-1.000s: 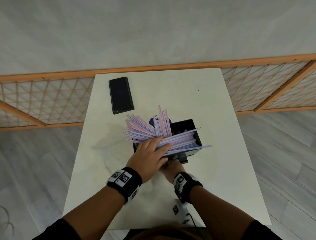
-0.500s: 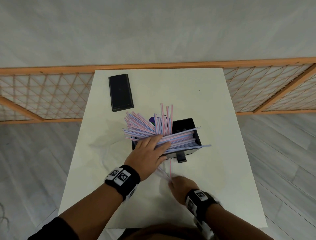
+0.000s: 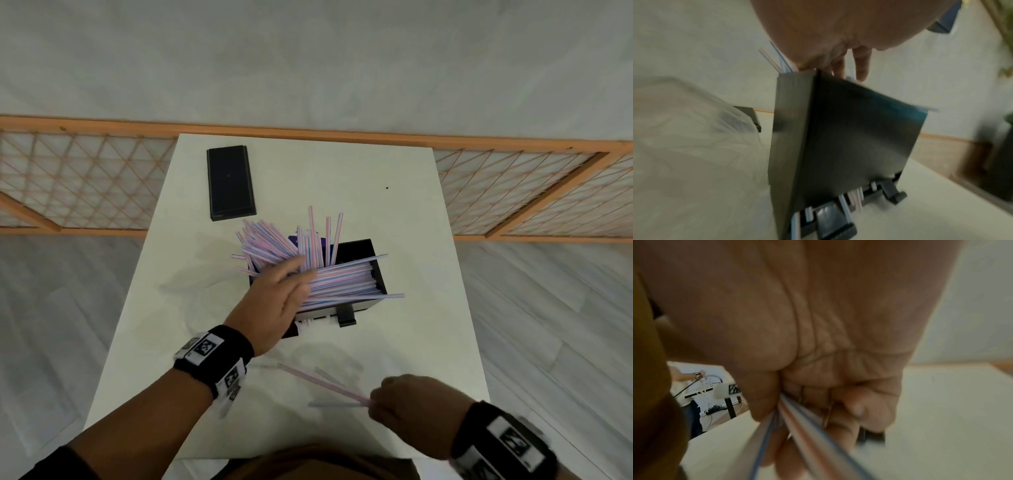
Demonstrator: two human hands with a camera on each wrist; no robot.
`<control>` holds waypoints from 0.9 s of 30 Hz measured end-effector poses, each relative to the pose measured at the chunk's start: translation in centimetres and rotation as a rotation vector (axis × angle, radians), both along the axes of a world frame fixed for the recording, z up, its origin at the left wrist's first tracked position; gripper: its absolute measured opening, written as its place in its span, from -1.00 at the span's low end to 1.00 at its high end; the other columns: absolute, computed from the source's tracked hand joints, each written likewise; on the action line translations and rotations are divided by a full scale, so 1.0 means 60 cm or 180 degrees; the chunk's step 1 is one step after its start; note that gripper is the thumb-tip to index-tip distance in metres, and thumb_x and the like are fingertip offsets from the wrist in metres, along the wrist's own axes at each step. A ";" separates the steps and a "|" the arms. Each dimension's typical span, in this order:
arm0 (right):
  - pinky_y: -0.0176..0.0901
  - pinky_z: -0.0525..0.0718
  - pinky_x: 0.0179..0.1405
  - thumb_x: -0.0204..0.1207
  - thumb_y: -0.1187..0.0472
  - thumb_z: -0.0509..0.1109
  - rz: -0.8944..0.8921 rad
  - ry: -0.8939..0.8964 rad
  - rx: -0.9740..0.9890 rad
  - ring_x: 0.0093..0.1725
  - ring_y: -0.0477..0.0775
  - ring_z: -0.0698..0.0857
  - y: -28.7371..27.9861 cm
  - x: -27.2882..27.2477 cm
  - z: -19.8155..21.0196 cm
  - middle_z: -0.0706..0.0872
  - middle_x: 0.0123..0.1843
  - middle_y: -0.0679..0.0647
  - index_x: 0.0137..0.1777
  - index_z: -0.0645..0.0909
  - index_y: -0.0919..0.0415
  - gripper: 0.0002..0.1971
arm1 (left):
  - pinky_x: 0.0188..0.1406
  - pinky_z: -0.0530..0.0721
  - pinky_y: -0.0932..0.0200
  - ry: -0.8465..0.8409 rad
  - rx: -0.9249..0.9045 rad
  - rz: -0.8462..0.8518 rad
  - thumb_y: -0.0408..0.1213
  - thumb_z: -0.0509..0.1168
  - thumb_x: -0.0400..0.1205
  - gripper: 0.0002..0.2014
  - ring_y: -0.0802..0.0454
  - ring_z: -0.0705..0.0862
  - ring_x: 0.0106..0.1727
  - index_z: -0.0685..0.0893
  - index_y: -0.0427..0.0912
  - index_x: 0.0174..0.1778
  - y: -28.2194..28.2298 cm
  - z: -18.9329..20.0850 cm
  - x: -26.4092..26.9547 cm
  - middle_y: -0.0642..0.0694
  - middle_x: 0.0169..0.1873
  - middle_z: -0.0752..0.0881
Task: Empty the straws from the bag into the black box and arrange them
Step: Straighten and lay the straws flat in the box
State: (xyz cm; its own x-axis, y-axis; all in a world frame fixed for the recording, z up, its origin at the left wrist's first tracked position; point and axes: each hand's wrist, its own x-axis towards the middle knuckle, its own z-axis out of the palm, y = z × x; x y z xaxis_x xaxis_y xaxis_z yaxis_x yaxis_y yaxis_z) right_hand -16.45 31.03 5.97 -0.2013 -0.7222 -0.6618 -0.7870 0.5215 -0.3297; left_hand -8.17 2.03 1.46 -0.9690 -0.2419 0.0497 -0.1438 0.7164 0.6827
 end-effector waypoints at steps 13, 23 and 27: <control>0.03 0.59 -0.11 0.81 -0.12 -0.03 0.0398 0.1391 -0.0429 0.02 0.25 0.71 -0.152 -0.159 0.105 0.72 0.04 0.07 0.15 0.50 0.02 -0.67 | 0.38 0.68 -0.13 0.0597 0.3498 0.1762 0.40 -0.06 0.70 -0.18 -0.17 0.80 0.28 0.74 -0.29 0.27 -0.029 0.084 0.009 -0.25 0.17 0.85; 0.04 0.53 0.01 0.75 -0.14 0.14 0.0452 0.1400 -0.0317 0.24 0.27 0.60 -0.249 -0.161 0.027 0.62 0.24 0.17 0.35 0.51 0.10 -0.62 | 0.34 0.73 -0.21 0.1130 0.2563 0.2442 0.02 0.06 0.86 -0.57 -0.11 0.84 0.12 0.78 -0.14 0.07 -0.016 0.028 0.013 -0.15 0.01 0.87; 0.04 0.60 0.10 0.67 -0.19 0.27 0.0336 0.1457 -0.0672 0.26 0.22 0.59 -0.232 -0.154 0.017 0.59 0.26 0.11 0.38 0.53 0.09 -0.55 | 0.30 0.76 -0.21 0.1079 0.2542 0.2532 -0.10 0.04 0.90 -0.62 -0.15 0.85 0.07 0.74 -0.17 0.08 -0.015 0.021 0.019 -0.18 0.00 0.86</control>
State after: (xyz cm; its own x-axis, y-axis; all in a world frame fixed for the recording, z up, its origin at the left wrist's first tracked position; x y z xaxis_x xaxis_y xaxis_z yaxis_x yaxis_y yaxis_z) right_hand -25.71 17.14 6.97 -0.3551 -0.8625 -0.3606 -0.9200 0.3908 -0.0287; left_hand -7.00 1.10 2.72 -0.4976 -0.8519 -0.1635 -0.0821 -0.1414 0.9865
